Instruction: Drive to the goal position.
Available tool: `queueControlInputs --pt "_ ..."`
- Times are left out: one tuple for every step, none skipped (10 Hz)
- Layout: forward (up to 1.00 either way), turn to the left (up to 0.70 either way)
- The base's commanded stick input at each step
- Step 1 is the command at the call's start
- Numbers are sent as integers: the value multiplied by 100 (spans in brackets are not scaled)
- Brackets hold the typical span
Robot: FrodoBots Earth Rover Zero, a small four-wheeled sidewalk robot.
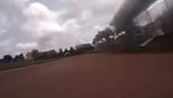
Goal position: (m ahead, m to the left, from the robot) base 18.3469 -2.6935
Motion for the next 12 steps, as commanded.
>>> queueControlInputs --pt "70 0" --pt "70 0" --pt "70 0" --pt "70 0" --pt "70 0" --pt "70 0" --pt "70 0" --pt "70 0" --pt "70 0" --pt "70 0" --pt "70 0" --pt "70 0"
